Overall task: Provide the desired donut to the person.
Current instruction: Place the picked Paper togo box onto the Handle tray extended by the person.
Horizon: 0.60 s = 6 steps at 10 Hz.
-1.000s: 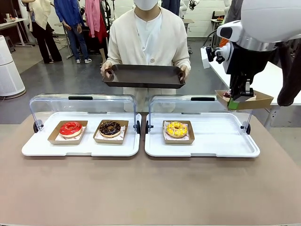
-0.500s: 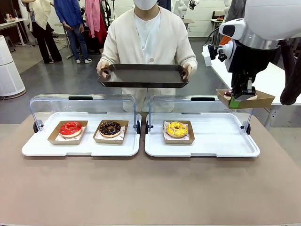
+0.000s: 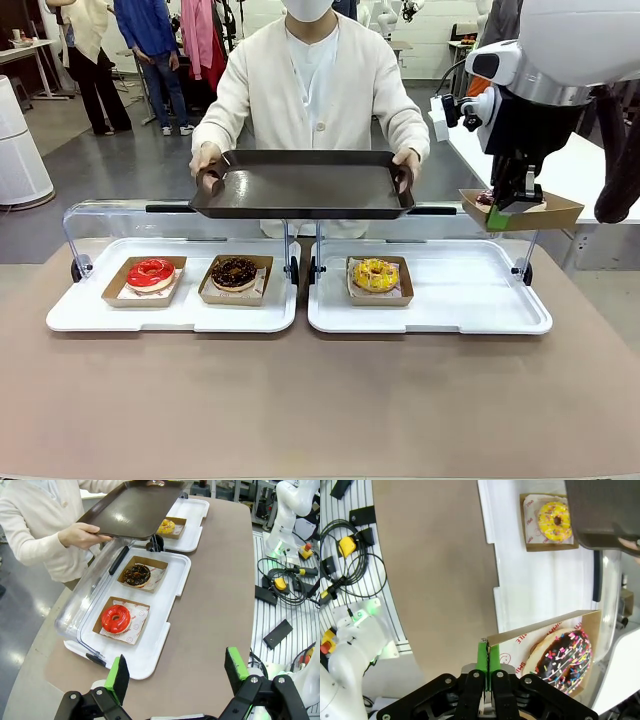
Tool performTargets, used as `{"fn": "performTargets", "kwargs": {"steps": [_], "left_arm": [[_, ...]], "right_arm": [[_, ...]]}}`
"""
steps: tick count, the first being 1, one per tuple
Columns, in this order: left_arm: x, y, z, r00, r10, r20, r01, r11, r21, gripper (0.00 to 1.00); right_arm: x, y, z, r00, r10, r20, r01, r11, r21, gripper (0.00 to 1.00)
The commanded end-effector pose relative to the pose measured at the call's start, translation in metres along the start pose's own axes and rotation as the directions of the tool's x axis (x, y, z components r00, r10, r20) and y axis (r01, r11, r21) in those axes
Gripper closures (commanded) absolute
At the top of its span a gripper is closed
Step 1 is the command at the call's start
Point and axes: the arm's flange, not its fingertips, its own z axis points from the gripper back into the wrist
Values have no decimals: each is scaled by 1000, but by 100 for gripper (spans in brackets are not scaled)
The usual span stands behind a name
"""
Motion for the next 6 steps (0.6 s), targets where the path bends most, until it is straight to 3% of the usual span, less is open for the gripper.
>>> {"fn": "performTargets", "kwargs": {"steps": [1, 6], "left_arm": [[0, 0, 0, 1000, -9, 12, 9, 1000, 3, 0], [0, 0, 0, 1000, -9, 12, 9, 1000, 3, 0]], "right_arm": [[-1, 3, 0, 1000, -8, -11, 8, 1000, -7, 100], [0, 0, 0, 1000, 0, 0, 0, 1000, 0, 98]]}}
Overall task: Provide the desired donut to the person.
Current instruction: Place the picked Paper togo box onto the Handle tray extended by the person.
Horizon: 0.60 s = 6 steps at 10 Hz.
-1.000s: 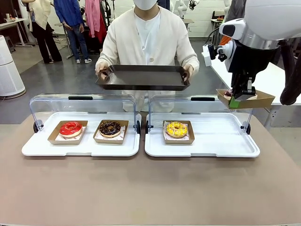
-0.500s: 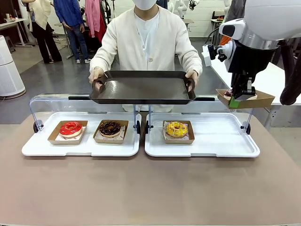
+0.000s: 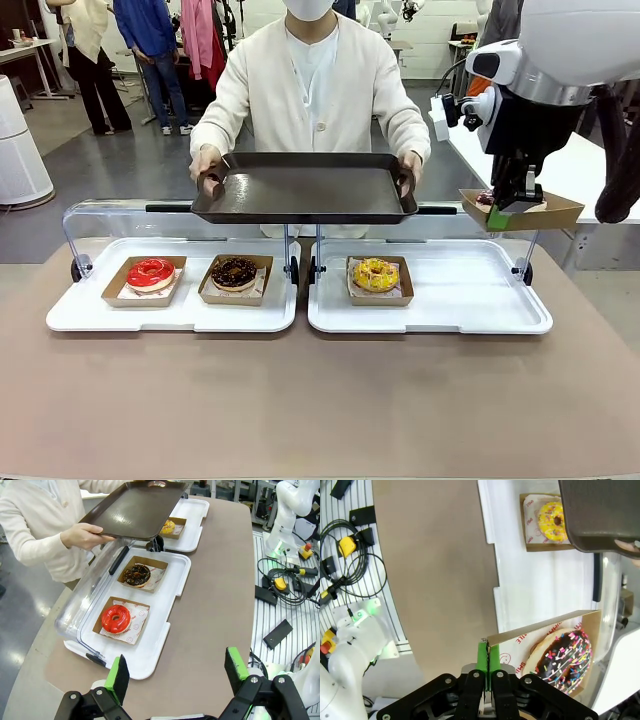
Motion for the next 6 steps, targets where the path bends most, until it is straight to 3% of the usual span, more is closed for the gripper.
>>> {"fn": "performTargets", "kwargs": {"steps": [1, 4, 6], "left_arm": [[0, 0, 0, 1000, -9, 12, 9, 1000, 3, 0], [0, 0, 0, 1000, -9, 12, 9, 1000, 3, 0], [0, 0, 0, 1000, -9, 12, 9, 1000, 3, 0]], "right_arm": [[26, 10, 25, 999, 40, -33, -43, 995, -89, 98], [96, -11, 85, 1000, 23, 6, -21, 976, -218, 98], [146, -38, 89, 999, 36, 10, -33, 971, -238, 98]]}}
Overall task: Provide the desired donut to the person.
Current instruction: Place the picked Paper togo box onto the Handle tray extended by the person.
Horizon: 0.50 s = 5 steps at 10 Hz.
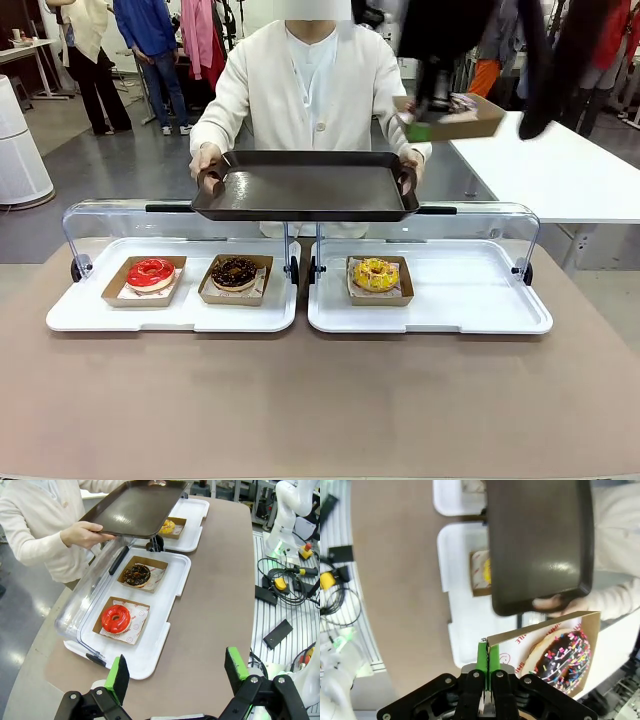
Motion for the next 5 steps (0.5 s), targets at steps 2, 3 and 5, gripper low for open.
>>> {"fn": "performTargets", "kwargs": {"steps": [2, 3, 5], "left_arm": [[0, 0, 0, 1000, -9, 12, 9, 1000, 3, 0], [0, 0, 0, 1000, -9, 12, 9, 1000, 3, 0], [0, 0, 0, 1000, -9, 12, 9, 1000, 3, 0]], "right_arm": [[53, -59, -39, 998, -66, 6, 66, 998, -2, 98], [63, -70, -58, 997, -71, 16, 71, 997, 8, 98], [63, -89, -89, 994, -86, 69, 84, 996, 20, 98]]}}
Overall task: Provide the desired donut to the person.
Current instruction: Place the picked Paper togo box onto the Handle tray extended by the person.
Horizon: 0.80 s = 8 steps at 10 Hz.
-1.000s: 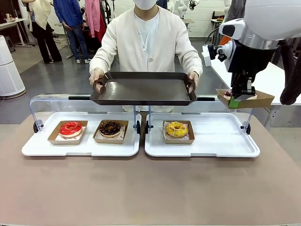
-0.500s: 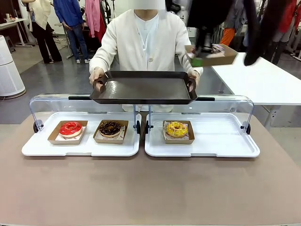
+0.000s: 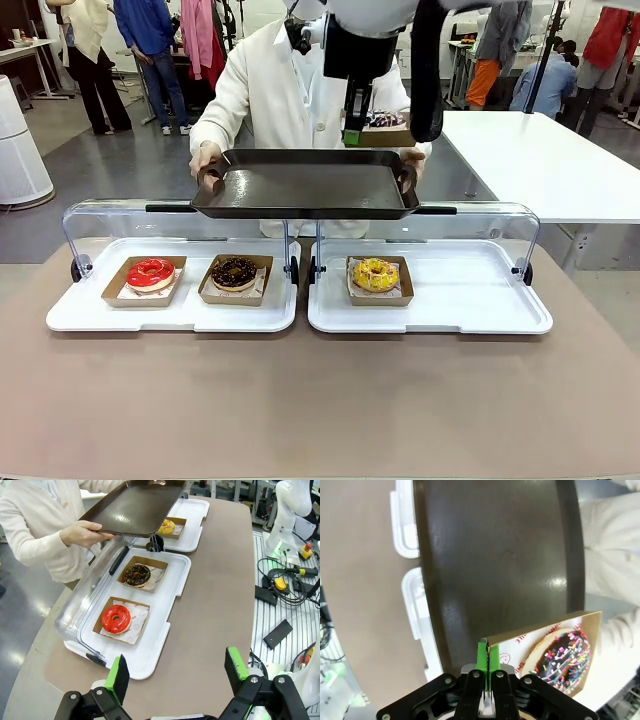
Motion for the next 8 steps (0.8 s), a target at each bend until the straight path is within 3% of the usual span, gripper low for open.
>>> {"fn": "performTargets", "kwargs": {"steps": [1, 5, 8], "left_arm": [[0, 0, 0, 1000, -9, 12, 9, 1000, 3, 0], [0, 0, 0, 1000, -9, 12, 9, 1000, 3, 0], [0, 0, 0, 1000, -9, 12, 9, 1000, 3, 0]], "right_arm": [[-5, -15, -11, 999, -25, 29, 25, 1000, 0, 98], [-20, -19, -61, 999, -3, 34, 0, 996, 90, 98], [-16, -23, -56, 1000, -18, -8, 19, 998, 64, 98]]}}
